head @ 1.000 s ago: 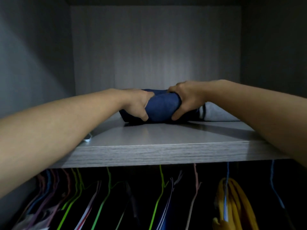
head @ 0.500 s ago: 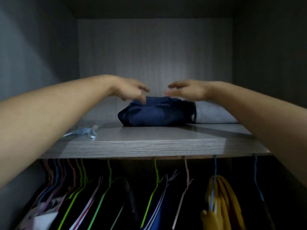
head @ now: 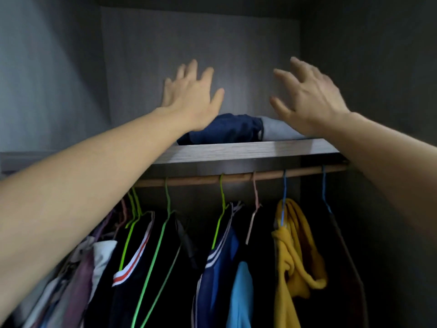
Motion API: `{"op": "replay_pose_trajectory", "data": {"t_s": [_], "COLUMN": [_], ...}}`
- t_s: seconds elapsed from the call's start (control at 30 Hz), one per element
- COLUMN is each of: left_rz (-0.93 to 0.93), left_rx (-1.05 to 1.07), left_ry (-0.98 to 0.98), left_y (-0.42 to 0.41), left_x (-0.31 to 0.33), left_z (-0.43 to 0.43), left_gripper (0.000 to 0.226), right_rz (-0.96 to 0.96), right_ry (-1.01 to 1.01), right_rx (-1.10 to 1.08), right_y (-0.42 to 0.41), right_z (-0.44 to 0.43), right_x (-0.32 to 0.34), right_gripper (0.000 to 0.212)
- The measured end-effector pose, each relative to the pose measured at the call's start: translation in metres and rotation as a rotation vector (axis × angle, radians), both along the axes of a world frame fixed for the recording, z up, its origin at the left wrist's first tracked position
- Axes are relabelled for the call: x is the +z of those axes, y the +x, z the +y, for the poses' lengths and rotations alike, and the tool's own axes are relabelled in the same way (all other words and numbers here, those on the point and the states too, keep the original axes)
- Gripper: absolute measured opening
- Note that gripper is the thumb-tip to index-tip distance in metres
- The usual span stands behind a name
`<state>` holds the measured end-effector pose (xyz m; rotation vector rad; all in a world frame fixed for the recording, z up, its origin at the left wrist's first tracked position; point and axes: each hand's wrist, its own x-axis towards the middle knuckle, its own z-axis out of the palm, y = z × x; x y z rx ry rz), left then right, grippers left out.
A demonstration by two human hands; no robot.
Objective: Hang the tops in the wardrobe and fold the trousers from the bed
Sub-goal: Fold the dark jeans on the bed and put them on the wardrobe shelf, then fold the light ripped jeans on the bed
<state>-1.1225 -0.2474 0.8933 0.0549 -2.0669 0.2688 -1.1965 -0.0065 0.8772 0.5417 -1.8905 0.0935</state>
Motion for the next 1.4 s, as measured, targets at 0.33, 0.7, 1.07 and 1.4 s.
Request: {"op": "replay_pose_trajectory", "data": {"t_s": [0.33, 0.7, 1.07, 1.4], "left_rz": [0.129, 0.125, -0.232, -0.36], "left_rx": [-0.319, -0.708, -1.098, -1.386], "left_ry": [-0.015, 0.06, 0.016, -0.095], "left_y": [0.035, 0.127, 0.264, 0.305], "left_x": [-0.078, -0.132, -0.268, -0.35], "left_z": [0.085, 0.36, 0.714, 0.945], "left_gripper": [0.063, 0.066, 0.067, 0.071], "right_rz": [-0.016, -0.097, -0.378, -0.539], "right_ry": [0.036, -0.043, -0.085, -0.293], "right_rx": [-0.364, -0.709, -1.168, -1.43], "right_y": [0.096, 0.287, 0.535, 0.613], "right_z": [0.105, 0.373, 0.651, 0.835], "right_x": [-0.087, -0.147, -0.279, -0.366], "right_gripper": [0.069, 0.067, 0.076, 0.078]}}
